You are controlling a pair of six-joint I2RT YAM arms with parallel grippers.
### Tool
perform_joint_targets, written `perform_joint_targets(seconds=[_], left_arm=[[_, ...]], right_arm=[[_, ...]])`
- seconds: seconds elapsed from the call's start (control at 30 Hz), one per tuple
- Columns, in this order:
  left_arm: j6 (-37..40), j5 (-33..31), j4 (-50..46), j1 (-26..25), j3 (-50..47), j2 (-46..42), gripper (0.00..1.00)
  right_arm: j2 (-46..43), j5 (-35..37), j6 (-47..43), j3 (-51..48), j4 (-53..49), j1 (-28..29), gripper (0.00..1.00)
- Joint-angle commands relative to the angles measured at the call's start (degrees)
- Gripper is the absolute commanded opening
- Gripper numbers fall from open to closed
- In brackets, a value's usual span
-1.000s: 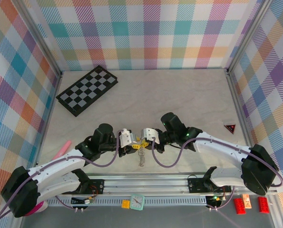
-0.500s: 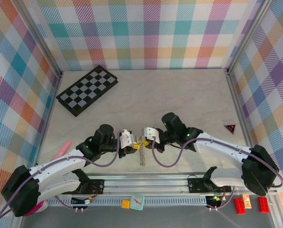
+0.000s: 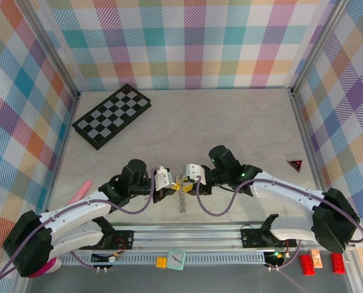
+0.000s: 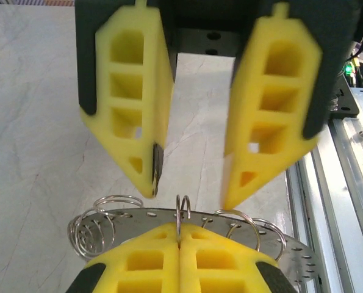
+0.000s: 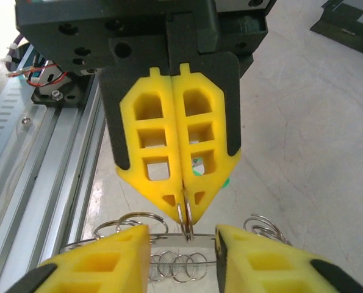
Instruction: Put the keys on the keyring
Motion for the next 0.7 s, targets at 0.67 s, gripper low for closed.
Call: perform_joint_targets(seconds=[0.67], left_arm=[[0.8,-3.3,-7.0,-0.4,5.9,0.3,0.00]], right_arm=[[4.3,54.9,70.9,8.9,-35.4,-6.2,0.66]])
